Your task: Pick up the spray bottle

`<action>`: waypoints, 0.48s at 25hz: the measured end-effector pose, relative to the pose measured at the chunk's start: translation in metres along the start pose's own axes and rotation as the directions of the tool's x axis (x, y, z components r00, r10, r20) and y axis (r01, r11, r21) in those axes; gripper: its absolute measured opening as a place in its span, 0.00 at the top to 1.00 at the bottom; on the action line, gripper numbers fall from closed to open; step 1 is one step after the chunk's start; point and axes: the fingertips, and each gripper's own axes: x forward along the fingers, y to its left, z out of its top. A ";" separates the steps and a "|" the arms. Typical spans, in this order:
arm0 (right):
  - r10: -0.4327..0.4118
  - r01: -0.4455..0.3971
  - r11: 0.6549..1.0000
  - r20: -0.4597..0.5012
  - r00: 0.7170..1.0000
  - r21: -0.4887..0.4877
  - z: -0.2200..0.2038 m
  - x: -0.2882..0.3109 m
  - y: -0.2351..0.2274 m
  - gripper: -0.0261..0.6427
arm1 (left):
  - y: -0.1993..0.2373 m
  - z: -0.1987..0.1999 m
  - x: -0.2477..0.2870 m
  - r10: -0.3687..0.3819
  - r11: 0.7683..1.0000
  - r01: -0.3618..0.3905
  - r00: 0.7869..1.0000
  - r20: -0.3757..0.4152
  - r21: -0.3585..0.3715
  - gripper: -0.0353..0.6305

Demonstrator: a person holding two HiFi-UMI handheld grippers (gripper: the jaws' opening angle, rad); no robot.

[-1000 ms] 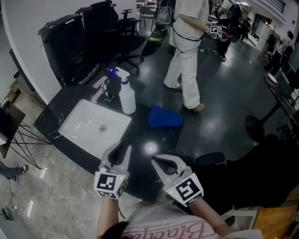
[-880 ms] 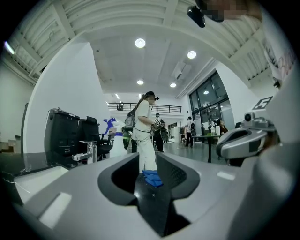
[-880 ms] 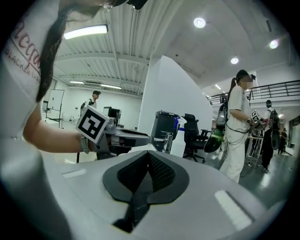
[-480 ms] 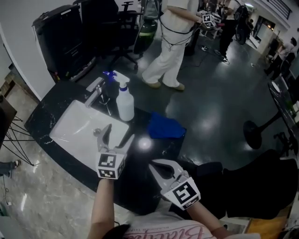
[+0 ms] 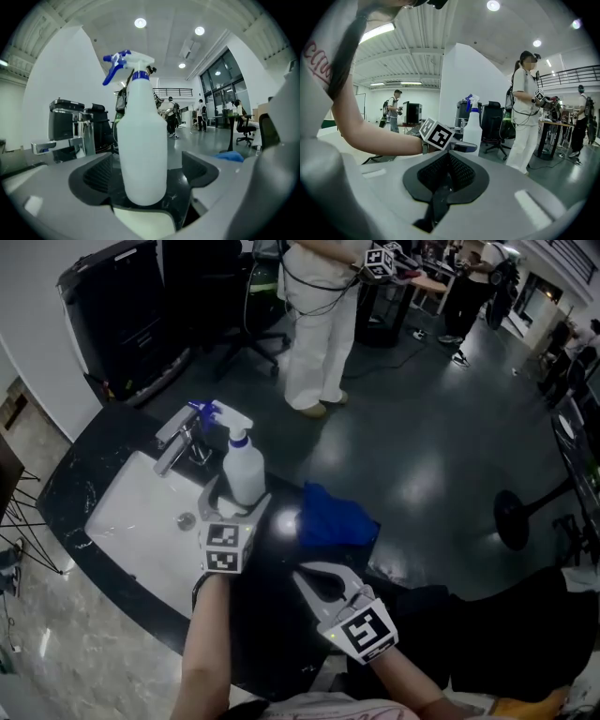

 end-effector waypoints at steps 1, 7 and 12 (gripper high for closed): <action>0.001 -0.001 1.000 0.004 1.000 0.001 0.000 0.005 -0.003 0.96 | 0.000 -0.002 0.007 -0.009 1.000 0.009 1.000 -0.003 -0.003 0.26; 0.026 -0.025 1.000 -0.021 0.999 0.018 -0.013 0.024 -0.009 0.96 | -0.002 -0.004 0.028 -0.015 1.000 0.015 1.000 -0.004 -0.006 0.26; 0.042 -0.041 0.999 -0.031 0.999 0.034 -0.021 0.034 -0.007 0.96 | 0.006 0.000 0.036 -0.007 1.000 0.007 1.000 0.000 0.010 0.33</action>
